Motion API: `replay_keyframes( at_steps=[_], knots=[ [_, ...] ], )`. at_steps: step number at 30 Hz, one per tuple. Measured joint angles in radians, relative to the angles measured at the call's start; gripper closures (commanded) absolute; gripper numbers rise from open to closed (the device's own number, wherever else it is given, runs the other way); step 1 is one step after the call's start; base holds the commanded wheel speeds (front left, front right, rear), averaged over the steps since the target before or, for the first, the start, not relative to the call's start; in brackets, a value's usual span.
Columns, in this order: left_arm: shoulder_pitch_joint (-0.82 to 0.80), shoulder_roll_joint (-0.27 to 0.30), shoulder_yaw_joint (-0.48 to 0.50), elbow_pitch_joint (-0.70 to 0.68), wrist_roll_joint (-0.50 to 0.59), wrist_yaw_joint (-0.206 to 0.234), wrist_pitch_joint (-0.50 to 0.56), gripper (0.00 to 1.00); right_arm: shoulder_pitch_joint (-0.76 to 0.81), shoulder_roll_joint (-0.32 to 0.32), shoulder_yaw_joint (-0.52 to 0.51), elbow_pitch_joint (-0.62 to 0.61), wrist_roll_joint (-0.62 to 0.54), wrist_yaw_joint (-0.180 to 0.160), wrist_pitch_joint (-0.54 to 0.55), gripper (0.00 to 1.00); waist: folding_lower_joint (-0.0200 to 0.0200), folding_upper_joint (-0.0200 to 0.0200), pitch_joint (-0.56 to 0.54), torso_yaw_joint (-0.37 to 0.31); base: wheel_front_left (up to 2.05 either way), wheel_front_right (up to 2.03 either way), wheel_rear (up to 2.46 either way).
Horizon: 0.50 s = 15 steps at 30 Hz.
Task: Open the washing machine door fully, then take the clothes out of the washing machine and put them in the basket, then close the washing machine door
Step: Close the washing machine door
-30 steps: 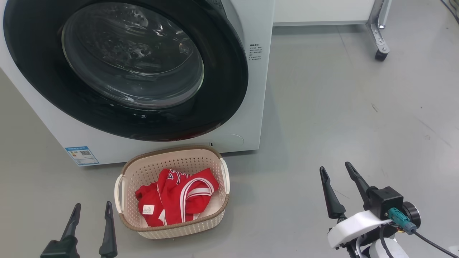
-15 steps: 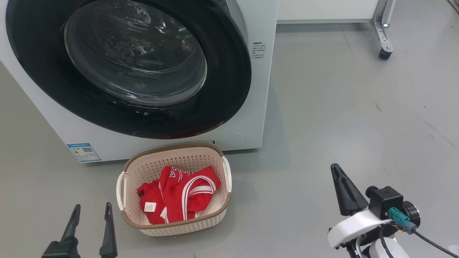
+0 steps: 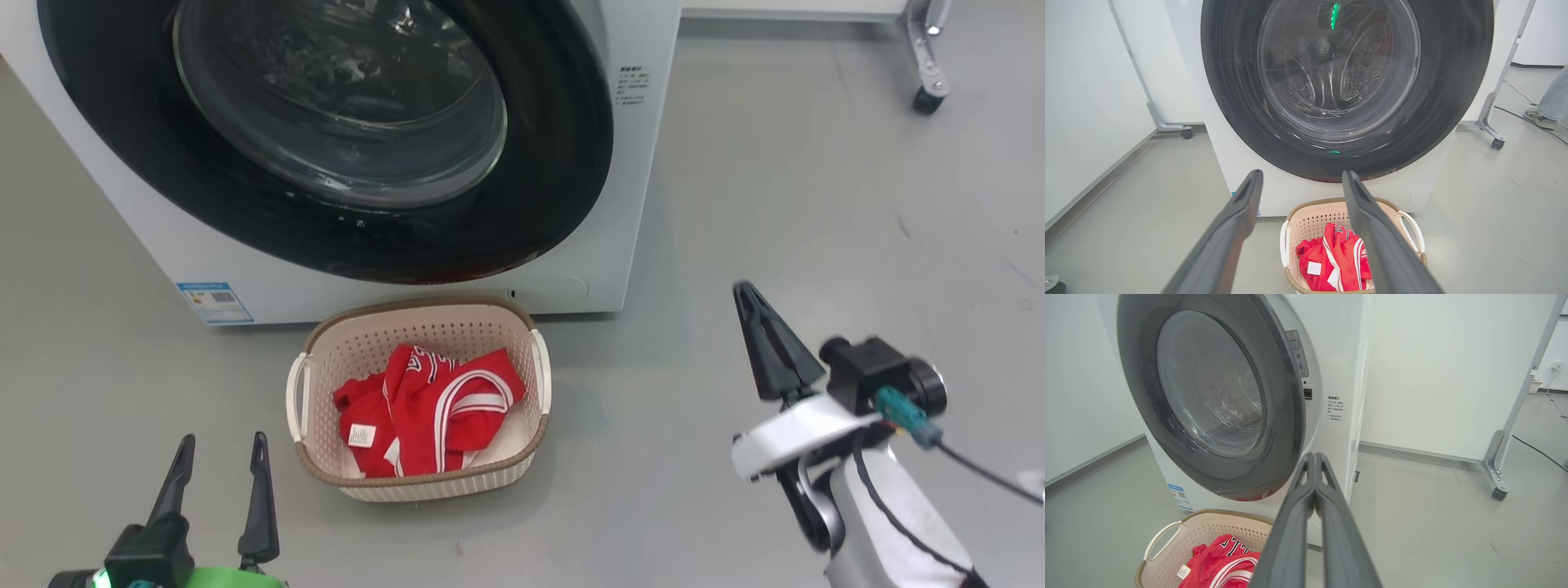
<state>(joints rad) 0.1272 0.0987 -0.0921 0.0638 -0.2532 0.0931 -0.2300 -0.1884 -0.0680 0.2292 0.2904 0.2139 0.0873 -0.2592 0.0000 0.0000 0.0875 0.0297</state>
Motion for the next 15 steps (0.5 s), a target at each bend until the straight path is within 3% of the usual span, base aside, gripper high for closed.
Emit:
replay_keyframes(
  at_steps=[15],
  knots=[
    [-0.127,-0.024,-0.04,-0.022,0.0,-0.011,-0.01,0.0,-0.354,-0.037,0.041,0.04,-0.038,0.025,0.072,1.0,0.0001,0.0,0.14,0.092,0.0,0.0,0.0]
  ],
)
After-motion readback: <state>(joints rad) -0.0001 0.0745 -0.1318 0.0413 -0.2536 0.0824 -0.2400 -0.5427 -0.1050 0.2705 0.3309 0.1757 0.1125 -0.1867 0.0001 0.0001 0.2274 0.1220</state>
